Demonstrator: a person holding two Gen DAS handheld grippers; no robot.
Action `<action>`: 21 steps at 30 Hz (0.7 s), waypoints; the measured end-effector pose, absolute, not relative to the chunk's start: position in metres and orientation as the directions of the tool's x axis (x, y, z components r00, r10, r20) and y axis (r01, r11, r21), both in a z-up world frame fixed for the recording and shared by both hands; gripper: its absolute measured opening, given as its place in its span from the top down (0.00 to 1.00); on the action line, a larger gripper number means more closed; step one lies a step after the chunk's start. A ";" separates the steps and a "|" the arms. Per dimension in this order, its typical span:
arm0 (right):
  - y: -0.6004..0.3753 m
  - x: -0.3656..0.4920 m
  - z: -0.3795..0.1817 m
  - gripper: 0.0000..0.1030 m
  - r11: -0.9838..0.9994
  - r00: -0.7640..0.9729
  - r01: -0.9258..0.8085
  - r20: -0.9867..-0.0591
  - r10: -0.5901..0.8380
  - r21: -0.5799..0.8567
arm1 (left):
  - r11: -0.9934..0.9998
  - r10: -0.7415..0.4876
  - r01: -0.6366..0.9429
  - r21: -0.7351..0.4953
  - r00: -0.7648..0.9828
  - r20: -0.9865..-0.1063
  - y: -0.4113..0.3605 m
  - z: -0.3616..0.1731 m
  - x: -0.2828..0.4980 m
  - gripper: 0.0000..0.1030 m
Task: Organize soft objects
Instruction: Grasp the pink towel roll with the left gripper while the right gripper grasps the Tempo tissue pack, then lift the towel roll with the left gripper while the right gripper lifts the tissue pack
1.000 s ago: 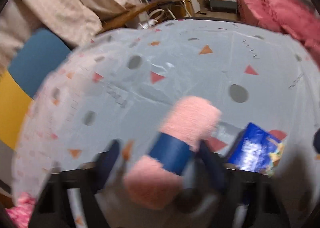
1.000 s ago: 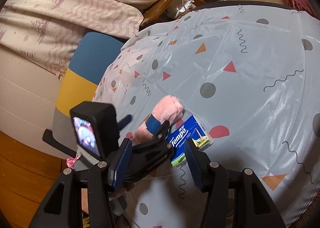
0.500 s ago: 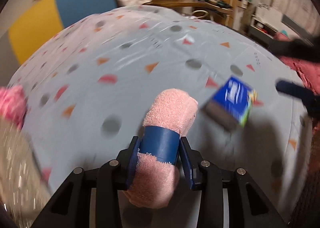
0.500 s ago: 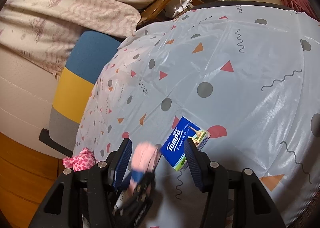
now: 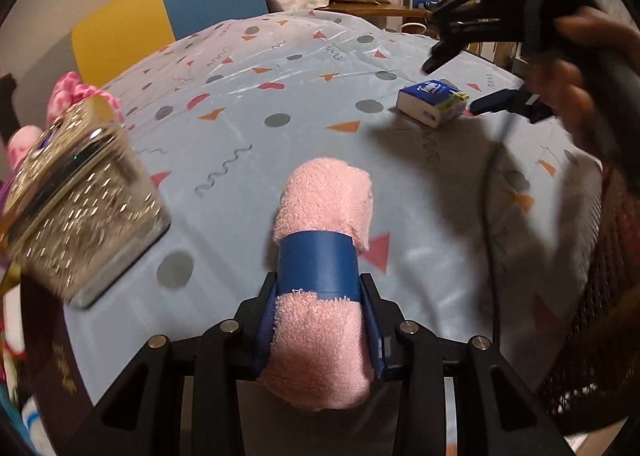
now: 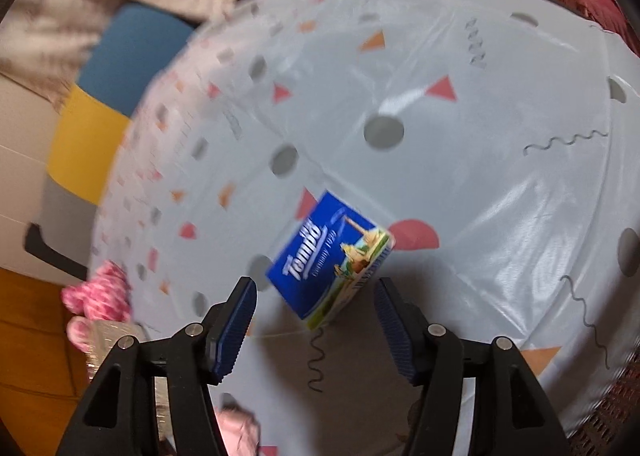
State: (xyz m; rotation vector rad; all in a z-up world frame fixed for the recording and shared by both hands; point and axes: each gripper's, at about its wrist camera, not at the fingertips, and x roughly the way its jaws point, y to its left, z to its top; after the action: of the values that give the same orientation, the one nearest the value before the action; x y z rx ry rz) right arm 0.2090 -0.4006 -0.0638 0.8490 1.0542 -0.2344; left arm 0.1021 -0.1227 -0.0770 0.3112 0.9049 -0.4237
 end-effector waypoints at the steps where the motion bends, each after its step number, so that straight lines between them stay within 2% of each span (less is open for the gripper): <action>1: -0.400 0.214 -0.067 0.40 0.673 0.483 0.558 -0.850 0.210 0.484 | 0.875 -0.225 0.477 0.081 0.549 -0.805 -0.120 -0.077 0.097 0.63; 7: -0.375 0.261 -0.078 0.31 0.792 0.392 0.532 -0.916 0.085 0.301 | 0.893 -0.244 0.448 0.039 0.556 -0.795 -0.107 -0.077 0.082 0.62; 8: -0.361 0.271 -0.077 0.31 0.853 0.389 0.466 -0.920 0.042 0.236 | 0.895 -0.248 0.446 0.032 0.555 -0.794 -0.106 -0.077 0.082 0.62; 11: -0.324 0.283 -0.077 0.40 0.957 0.392 0.250 -0.919 0.038 0.147 | 0.897 -0.262 0.442 0.010 0.549 -0.793 -0.104 -0.077 0.080 0.62; 16: -0.251 0.273 -0.081 0.42 0.986 0.357 -0.138 -0.923 0.141 0.097 | 0.899 -0.300 0.434 -0.049 0.533 -0.791 -0.100 -0.077 0.078 0.62; 18: -0.238 0.268 -0.084 0.42 0.978 0.372 -0.207 -0.924 0.084 0.006 | 0.897 -0.309 0.437 -0.057 0.531 -0.789 -0.099 -0.077 0.076 0.56; 21: -0.247 0.268 -0.084 0.42 0.983 0.365 -0.180 -0.925 0.110 0.046 | 0.891 -0.326 0.449 -0.070 0.524 -0.787 -0.100 -0.075 0.075 0.51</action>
State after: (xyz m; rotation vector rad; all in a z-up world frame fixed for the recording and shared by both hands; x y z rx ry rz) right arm 0.2685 -0.2472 -0.0839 -0.0666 1.1832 0.1868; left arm 0.0747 -0.0996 -0.0753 0.1476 0.9076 -0.4656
